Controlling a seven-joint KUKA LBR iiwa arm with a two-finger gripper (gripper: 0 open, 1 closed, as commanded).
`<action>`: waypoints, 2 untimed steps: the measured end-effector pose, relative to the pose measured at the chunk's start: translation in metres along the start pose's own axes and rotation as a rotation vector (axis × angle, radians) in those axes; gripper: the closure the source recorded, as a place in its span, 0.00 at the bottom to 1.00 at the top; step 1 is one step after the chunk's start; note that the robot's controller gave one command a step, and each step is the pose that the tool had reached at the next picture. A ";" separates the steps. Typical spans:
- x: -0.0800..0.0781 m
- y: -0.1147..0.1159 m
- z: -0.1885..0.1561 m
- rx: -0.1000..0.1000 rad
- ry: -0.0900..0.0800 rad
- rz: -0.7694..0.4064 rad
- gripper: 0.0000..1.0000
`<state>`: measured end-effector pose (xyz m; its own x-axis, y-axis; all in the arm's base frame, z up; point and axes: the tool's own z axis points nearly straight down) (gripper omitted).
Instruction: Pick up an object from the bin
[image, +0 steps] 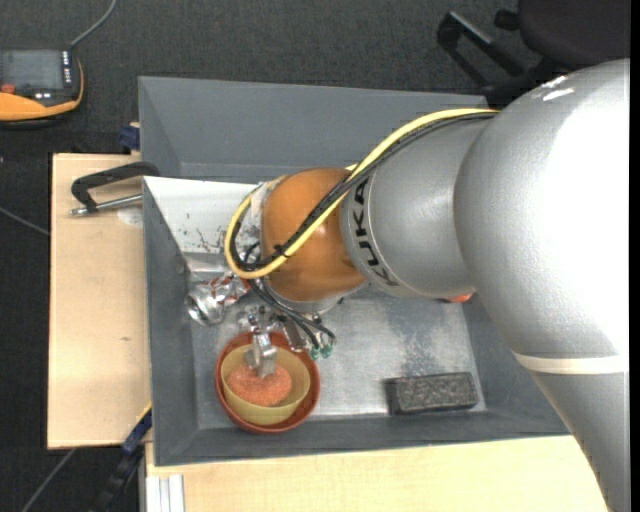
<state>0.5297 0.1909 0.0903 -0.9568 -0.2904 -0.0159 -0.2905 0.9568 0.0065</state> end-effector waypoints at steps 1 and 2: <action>0.012 0.006 -0.161 -0.001 -0.013 -0.001 1.00; -0.002 0.011 -0.141 -0.001 -0.015 -0.180 1.00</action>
Offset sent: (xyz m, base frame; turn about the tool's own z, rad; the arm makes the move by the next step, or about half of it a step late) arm -0.0173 -0.0008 0.1553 -0.0010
